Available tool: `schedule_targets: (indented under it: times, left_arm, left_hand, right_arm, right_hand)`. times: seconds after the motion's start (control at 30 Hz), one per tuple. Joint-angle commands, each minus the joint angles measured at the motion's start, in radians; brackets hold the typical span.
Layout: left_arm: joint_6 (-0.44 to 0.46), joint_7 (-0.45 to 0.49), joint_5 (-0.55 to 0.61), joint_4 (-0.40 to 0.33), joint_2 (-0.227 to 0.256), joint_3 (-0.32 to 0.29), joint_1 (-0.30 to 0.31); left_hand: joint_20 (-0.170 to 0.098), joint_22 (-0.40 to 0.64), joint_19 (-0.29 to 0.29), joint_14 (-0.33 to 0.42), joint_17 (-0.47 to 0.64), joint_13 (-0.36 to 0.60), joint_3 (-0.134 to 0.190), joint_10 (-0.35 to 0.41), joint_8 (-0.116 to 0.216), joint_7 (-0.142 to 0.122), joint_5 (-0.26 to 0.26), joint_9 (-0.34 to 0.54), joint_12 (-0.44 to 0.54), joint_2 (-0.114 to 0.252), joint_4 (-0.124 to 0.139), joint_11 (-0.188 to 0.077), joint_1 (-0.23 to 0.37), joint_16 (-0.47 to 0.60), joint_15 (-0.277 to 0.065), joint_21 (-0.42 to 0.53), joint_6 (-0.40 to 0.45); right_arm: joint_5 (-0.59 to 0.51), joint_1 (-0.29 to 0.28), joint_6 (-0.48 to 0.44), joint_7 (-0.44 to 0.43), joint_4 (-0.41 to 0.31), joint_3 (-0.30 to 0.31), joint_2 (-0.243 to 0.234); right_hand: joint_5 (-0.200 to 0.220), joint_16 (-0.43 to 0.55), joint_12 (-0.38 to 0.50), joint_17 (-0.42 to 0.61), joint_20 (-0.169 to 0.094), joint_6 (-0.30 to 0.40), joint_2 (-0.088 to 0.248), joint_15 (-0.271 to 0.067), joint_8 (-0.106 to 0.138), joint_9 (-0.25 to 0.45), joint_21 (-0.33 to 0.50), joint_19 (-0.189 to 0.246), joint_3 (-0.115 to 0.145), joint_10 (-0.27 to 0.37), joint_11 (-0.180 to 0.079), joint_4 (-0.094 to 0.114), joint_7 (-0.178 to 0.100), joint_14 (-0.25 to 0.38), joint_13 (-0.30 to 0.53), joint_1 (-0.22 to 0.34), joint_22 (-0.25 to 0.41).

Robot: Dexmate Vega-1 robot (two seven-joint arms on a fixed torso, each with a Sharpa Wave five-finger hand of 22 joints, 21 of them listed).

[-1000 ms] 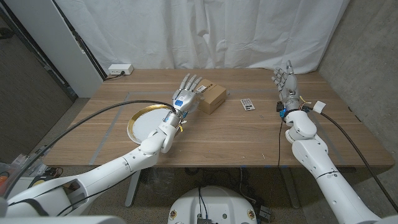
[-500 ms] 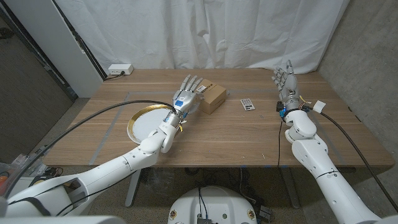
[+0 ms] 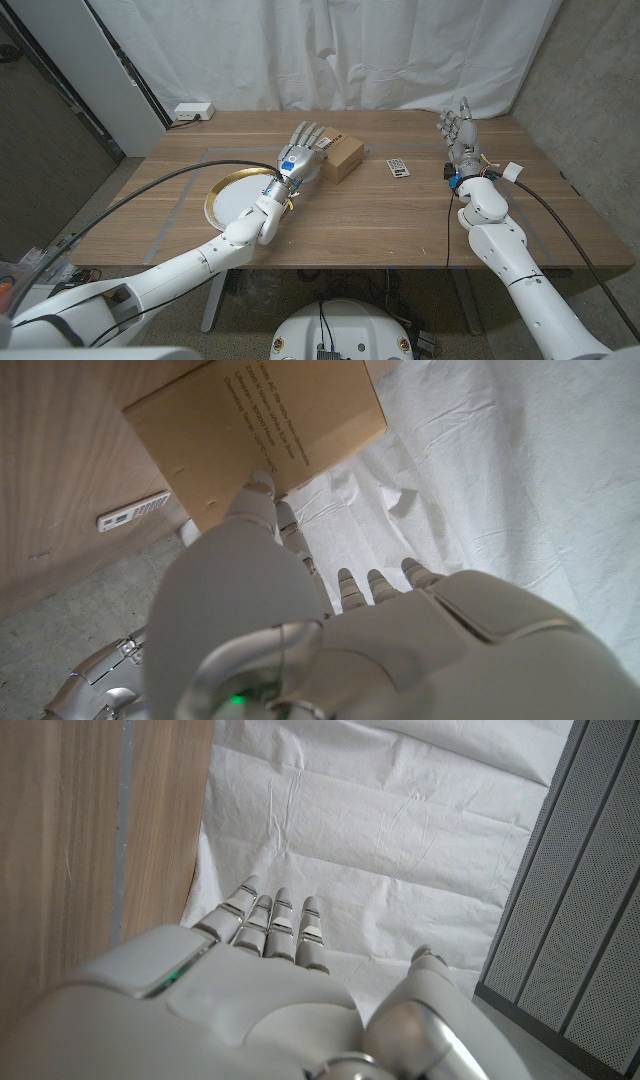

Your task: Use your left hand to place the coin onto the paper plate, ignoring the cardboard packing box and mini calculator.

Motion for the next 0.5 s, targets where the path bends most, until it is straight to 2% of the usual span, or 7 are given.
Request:
schedule_targets:
  times: [0.03,0.5]
  left_arm:
    - [-0.005,-0.009,-0.008,0.006,-0.002,0.004,-0.004]
    - [0.004,-0.017,-0.007,-0.011,0.003,0.004,0.008]
  left_hand:
    - [0.001,0.004,-0.105,-0.009,0.002,0.004,-0.001,-0.001,0.002,0.007,-0.004,0.006,0.006,0.001,0.0,-0.005,-0.006,0.007,0.0,0.006,0.015]
    - [-0.002,0.004,-0.105,-0.005,0.002,0.004,-0.004,0.007,0.022,0.008,-0.004,0.006,0.009,-0.001,-0.003,-0.008,-0.003,0.009,-0.003,0.008,0.066]
  right_arm:
    - [0.001,-0.003,0.006,-0.002,-0.001,0.005,0.002]
    - [0.004,-0.004,0.015,0.004,0.004,0.002,0.004]
  right_hand:
    - [0.001,0.001,0.005,0.004,0.004,0.007,0.004,-0.001,0.0,0.002,0.001,0.007,-0.003,0.009,-0.005,0.0,0.002,0.008,0.005,-0.008,0.002]
    - [0.001,0.001,0.005,0.004,0.004,0.007,0.004,-0.001,-0.001,0.003,0.001,0.007,-0.004,0.012,-0.002,-0.001,0.0,0.008,0.005,-0.009,0.002]
